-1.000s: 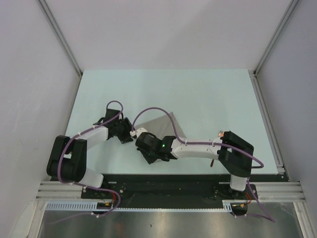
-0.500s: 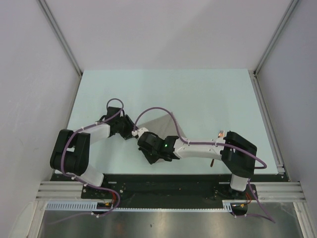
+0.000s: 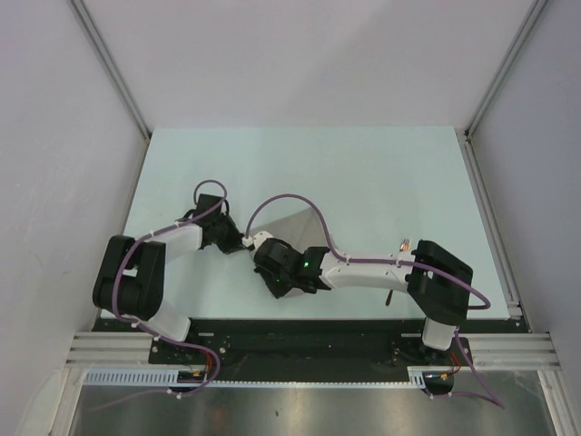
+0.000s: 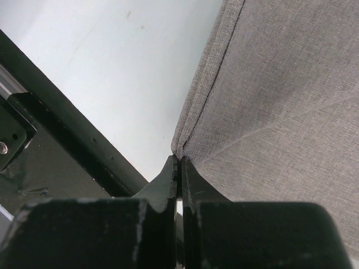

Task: Fold the napkin into a case and place the utensils inside
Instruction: Pick up the upper triangle-folded napkin from the center of the board, then turn over the upper triangle folded napkin at the center of the board.

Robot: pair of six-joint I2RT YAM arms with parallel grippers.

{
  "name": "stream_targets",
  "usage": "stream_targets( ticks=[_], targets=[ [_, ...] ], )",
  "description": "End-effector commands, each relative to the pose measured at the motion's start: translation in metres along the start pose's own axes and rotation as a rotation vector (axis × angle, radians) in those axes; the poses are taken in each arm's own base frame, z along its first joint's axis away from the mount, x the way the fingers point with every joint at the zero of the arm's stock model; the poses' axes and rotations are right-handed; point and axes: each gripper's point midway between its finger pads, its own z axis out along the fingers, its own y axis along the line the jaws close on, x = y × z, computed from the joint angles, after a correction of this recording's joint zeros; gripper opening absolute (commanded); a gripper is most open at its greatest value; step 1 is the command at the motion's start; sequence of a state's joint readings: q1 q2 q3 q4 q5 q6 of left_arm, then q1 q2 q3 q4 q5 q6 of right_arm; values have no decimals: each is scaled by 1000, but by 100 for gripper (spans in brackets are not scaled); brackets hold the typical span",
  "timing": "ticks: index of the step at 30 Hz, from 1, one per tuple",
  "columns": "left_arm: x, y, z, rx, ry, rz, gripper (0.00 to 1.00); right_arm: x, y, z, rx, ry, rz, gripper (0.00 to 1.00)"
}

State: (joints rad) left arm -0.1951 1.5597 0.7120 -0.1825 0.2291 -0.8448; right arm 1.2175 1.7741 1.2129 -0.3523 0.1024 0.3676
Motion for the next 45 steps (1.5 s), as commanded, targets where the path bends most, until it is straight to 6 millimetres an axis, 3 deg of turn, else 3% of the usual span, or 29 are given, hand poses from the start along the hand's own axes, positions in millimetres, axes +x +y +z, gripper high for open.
stream_targets(
  ticks=[1, 3, 5, 6, 7, 8, 9, 10, 11, 12, 13, 15, 16, 18, 19, 20, 21, 23, 24, 26, 29, 30, 31, 32, 33, 34, 38, 40, 45],
  targets=[
    [-35, -15, -30, 3, -131, 66, 0, -35, 30, -16, -75, -99, -43, 0],
    [-46, -20, -50, 44, -168, 53, 0, -50, 48, -22, -104, -128, -51, 0],
    [-63, -27, -84, 81, -234, 53, 0, -51, 72, -22, -161, -120, -64, 0],
    [-70, -25, -95, 77, -258, 44, 0, -68, 89, -29, -206, -159, -59, 0],
    [-80, -33, -118, 111, -315, 51, 0, -68, 102, -27, -234, -155, -52, 0],
    [-89, -22, -133, 102, -338, 16, 0, -73, 117, -30, -288, -154, -53, 0],
    [-95, -19, -145, 104, -363, 4, 0, -96, 135, -42, -338, -202, -53, 0],
    [-107, -13, -173, 101, -428, -17, 0, -97, 151, -39, -373, -191, -67, 0],
    [-114, -10, -186, 98, -462, -21, 0, -104, 162, -42, -402, -199, -72, 0],
    [-120, -7, -201, 90, -500, -26, 0, -130, 181, -60, -463, -254, -71, 0],
    [-129, -4, -227, 75, -561, -27, 0, -127, 197, -57, -534, -224, -65, 0],
    [-139, -1, -252, 56, -623, -30, 0, -145, 220, -69, -634, -256, -49, 0],
    [-146, -3, -271, 51, -666, -26, 0, -154, 234, -84, -709, -266, -42, 0],
    [-154, -4, -290, 27, -733, -22, 0, -163, 247, -91, -789, -289, -33, 0],
    [-160, -10, -300, 41, -772, -10, 0, -155, 251, -91, -842, -256, -35, 0],
    [-165, -12, -302, 45, -790, -7, 0, -165, 257, -104, -917, -291, 3, 0],
    [-168, -16, -300, 63, -786, -1, 0, -170, 251, -104, -947, -304, 26, 0],
    [-175, -23, -289, 101, -773, 5, 0, -156, 239, -93, -992, -268, 87, 0],
    [-179, -23, -273, 103, -743, 7, 0, -156, 224, -87, -987, -264, 118, 0],
    [-175, -40, -240, 125, -690, 55, 0, -132, 202, -67, -1006, -242, 161, 0],
    [-162, -52, -173, 79, -595, 98, 0, -123, 167, -56, -1054, -236, 253, 0],
    [-159, -54, -158, 78, -576, 104, 0, -102, 151, -39, -1023, -189, 292, 0],
    [-149, -60, -124, 67, -536, 131, 0, -96, 134, -32, -1005, -182, 306, 0],
    [-147, -59, -111, 50, -532, 136, 0, -91, 125, -29, -995, -189, 310, 0],
    [-143, -59, -95, 39, -507, 146, 0, -66, 110, -17, -954, -151, 334, 0],
    [-134, -64, -71, 36, -472, 165, 0, -64, 92, -13, -926, -153, 359, 0],
    [-115, -83, -29, 31, -416, 225, 0, -29, 51, -3, -848, -118, 417, 0],
    [-103, -98, -18, 51, -400, 257, 0, -8, 37, 1, -806, -88, 435, 0],
    [-80, -112, 8, 55, -349, 294, 0, 15, 15, 3, -743, -72, 475, 0]
  ],
)
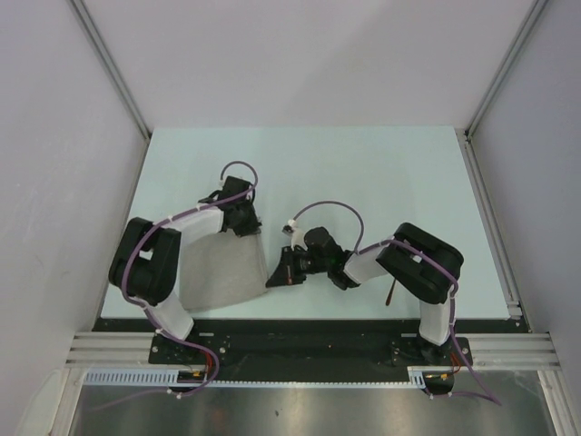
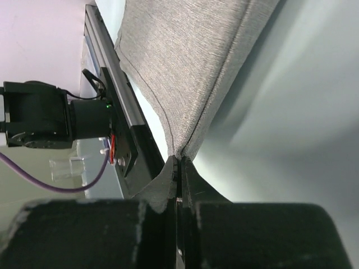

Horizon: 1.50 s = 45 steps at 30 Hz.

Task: Fold the napkin into a case and place the utensils inside
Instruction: Turn over the upper triangle folded napkin at the center of the board, then move the lower triangle-folded napkin to the center of the board.

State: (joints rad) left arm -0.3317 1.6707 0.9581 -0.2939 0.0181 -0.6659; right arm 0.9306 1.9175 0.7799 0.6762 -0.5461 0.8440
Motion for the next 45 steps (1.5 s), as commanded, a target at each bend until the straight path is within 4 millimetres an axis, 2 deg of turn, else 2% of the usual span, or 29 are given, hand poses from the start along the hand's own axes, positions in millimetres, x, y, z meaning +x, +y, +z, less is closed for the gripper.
stream_targets(
  ticks=[1, 2, 6, 7, 9, 10, 11, 12, 14, 15, 16, 18, 19, 20, 22, 23, 24, 25, 26, 27, 28, 29, 33, 38, 40, 42, 43, 45],
  targets=[
    [-69, -60, -1, 122, -262, -6, 0, 29, 18, -19, -86, 89, -30, 0],
    [-66, -63, 2, 124, -255, -1, 0, 36, 10, -22, -67, 95, -20, 0],
    [-59, -82, 6, 160, -242, 28, 1, 40, -4, -24, -18, 78, 11, 0],
    [-55, -88, 6, 172, -226, 45, 6, 42, -8, -26, 1, 75, 25, 0],
    [-52, -96, 1, 194, -209, 66, 17, 47, -16, -31, 38, 69, 46, 8],
    [-53, -104, -10, 220, -199, 86, 29, 45, -19, -37, 73, 51, 51, 13],
    [-52, -110, -20, 249, -188, 102, 35, 49, -25, -42, 103, 51, 56, 22],
    [-54, -114, -40, 275, -195, 118, 44, 46, -26, -49, 134, 40, 30, 25],
    [-58, -113, -62, 283, -213, 154, 54, 42, -29, -55, 179, 19, 1, 36],
    [-57, -104, -71, 255, -195, 159, 64, 40, -27, -58, 195, 29, -31, 41],
    [-62, -103, -91, 270, -215, 162, 65, 35, -28, -59, 212, 28, -51, 47],
    [-62, -77, -102, 245, -200, 143, 66, 21, -30, -59, 256, 29, -102, 50],
    [-60, -75, -118, 291, -205, 138, 67, 15, -35, -59, 274, 27, -100, 52],
    [-56, -52, -117, 264, -187, 111, 67, 8, -36, -58, 285, 17, -104, 53],
    [-51, -31, -122, 235, -187, 99, 67, -13, -38, -52, 295, 2, -117, 55],
    [-42, -12, -126, 191, -189, 103, 67, -27, -44, -51, 307, -15, -114, 55],
    [-43, 3, -128, 154, -195, 82, 67, -34, -46, -49, 315, -15, -113, 55],
    [-40, 14, -129, 126, -195, 70, 67, -53, -38, -43, 300, -42, -144, 56],
    [-30, 26, -131, 105, -181, 58, 67, -58, -49, -39, 322, -38, -135, 56],
    [-30, 36, -134, 98, -186, 36, 67, -60, -52, -37, 333, -21, -131, 56],
    [-27, 41, -136, 99, -187, 27, 68, -73, -48, -31, 324, -34, -147, 57],
    [-19, 49, -135, 90, -171, 23, 68, -74, -59, -27, 349, -27, -142, 58],
    [-23, 73, -154, 38, -240, -24, 69, -84, -78, -21, 414, -20, -129, 55],
    [-30, 80, -168, 45, -276, -57, 70, -87, -90, -24, 469, -35, -132, 49],
    [-30, 77, -169, 69, -273, -58, 70, -87, -94, -24, 478, -33, -126, 48],
    [-30, 77, -168, 79, -273, -69, 70, -89, -96, -22, 469, -39, -118, 39],
    [-30, 75, -167, 90, -272, -73, 70, -91, -101, -23, 477, -43, -107, 26],
    [-30, 73, -163, 107, -269, -86, 70, -95, -105, -25, 477, -56, -98, 14]
  ],
)
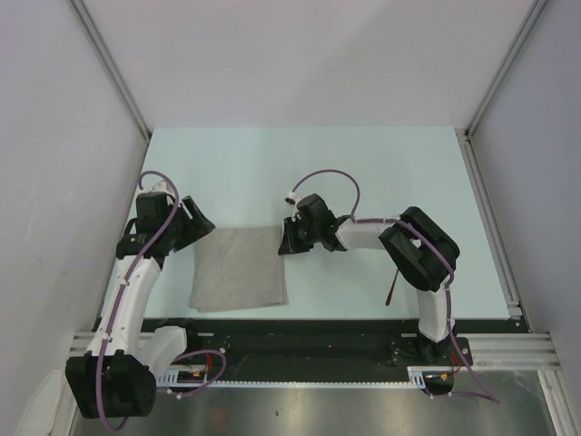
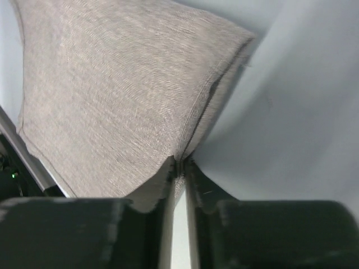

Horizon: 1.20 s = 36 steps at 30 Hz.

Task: Fold the napkin into a case and place the utensils inside
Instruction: Move the lower triangle-folded napkin to the center of the board, then fold the lower triangle-folded napkin at the center of the board.

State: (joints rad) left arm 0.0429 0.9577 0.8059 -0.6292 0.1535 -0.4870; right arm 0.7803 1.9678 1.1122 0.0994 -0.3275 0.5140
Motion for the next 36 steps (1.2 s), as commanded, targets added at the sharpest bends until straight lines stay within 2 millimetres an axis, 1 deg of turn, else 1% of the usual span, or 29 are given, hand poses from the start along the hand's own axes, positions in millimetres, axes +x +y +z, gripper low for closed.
stream_targets(
  ticks=[1, 2, 4, 6, 8, 10, 11, 13, 14, 15, 16, 17, 18, 19, 20, 21, 22, 23, 24, 25, 27, 28, 29, 30, 31, 32, 34, 35, 36],
  targets=[
    [0, -10, 3, 67, 4, -3, 70, -3, -30, 5, 70, -3, 20, 8],
    [5, -11, 9, 83, 27, -16, 70, -9, -35, 3, 69, -12, 28, 5],
    [11, -14, 15, 110, 61, -31, 70, -17, -38, 0, 53, -17, 12, 0],
    [17, -16, 22, 134, 94, -64, 70, -24, -47, -4, 57, -12, 6, 0],
    [15, -21, 24, 167, 87, -89, 70, -33, -56, -9, 63, -13, -13, 0],
    [11, -25, 22, 179, 72, -102, 70, -37, -57, -13, 50, -11, -25, 0],
    [5, -26, 20, 174, 56, -105, 70, -41, -62, -18, 67, -2, -43, 1],
    [-1, -21, 15, 132, 33, -114, 70, -49, -68, -22, 112, -7, -63, 13],
    [-11, -22, 9, 113, 0, -114, 70, -55, -68, -29, 142, -1, -74, 21],
    [-24, -8, 3, 29, -75, -122, 70, -60, -67, -34, 173, -11, -83, 36],
    [-25, 1, -3, -34, -89, -151, 71, -67, -71, -39, 235, -33, -92, 44],
    [-36, 6, -12, -82, -142, -162, 71, -73, -68, -48, 277, -31, -97, 49],
    [-48, 22, -24, -171, -223, -180, 71, -75, -55, -54, 315, -44, -110, 56],
    [-48, 31, -31, -226, -242, -210, 71, -84, -64, -64, 431, -85, -116, 60],
    [-54, 34, -40, -255, -280, -224, 72, -79, -60, -72, 484, -64, -120, 62],
    [-58, 39, -47, -286, -309, -236, 72, -92, -48, -78, 512, -107, -104, 64],
    [-59, 54, -60, -365, -354, -271, 72, -92, -36, -80, 556, -129, -107, 64],
    [-63, 57, -69, -392, -385, -287, 72, -83, -31, -82, 579, -98, -87, 64],
    [-65, 63, -77, -427, -415, -306, 72, -89, -14, -75, 562, -122, -27, 66],
    [-64, 74, -88, -492, -444, -334, 73, -76, 9, -66, 528, -95, -33, 68],
    [-71, 81, -106, -544, -501, -365, 73, -70, 39, -51, 482, -94, -13, 70],
    [-69, 89, -115, -596, -522, -381, 73, -67, 63, -38, 449, -108, 1, 70],
    [-75, 88, -126, -594, -557, -394, 73, -65, 77, -29, 434, -118, 3, 71],
    [-76, 88, -131, -599, -571, -399, 73, -65, 89, -22, 419, -130, -1, 72],
    [-77, 89, -137, -608, -586, -409, 73, -70, 100, -9, 429, -150, 17, 72],
    [-81, 89, -147, -608, -621, -416, 73, -63, 117, -1, 421, -143, 1, 72],
    [-85, 87, -156, -596, -646, -411, 73, -56, 132, 13, 420, -122, -15, 72],
    [-89, 84, -161, -583, -663, -413, 74, -57, 147, 28, 396, -132, -4, 72],
    [-90, 83, -165, -573, -675, -414, 74, -55, 152, 36, 399, -132, -4, 70]
  ],
)
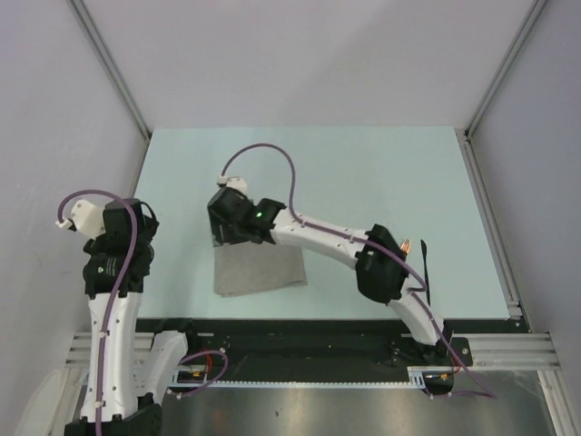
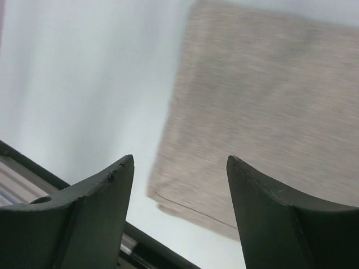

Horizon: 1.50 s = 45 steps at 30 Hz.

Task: Fold the napkin into a case and place the utensils inside
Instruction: Fold the lower triangle-folded napkin at the center of the board.

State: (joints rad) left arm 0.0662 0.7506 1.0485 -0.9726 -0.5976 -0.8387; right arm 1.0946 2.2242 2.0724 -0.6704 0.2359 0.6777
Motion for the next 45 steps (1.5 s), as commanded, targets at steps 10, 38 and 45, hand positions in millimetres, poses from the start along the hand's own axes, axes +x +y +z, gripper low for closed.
stream_targets(
  ticks=[10, 38, 45],
  targets=[
    [-34, 1, -27, 45, -90, -57, 77, 47, 16, 58, 150, -5, -16, 50],
    [-15, -2, -23, 78, -24, -39, 78, 143, -15, 102, 291, 151, -177, 65],
    [-15, 1, -26, 77, -24, -52, 78, 177, -40, 106, 375, 223, -241, 62]
  ],
)
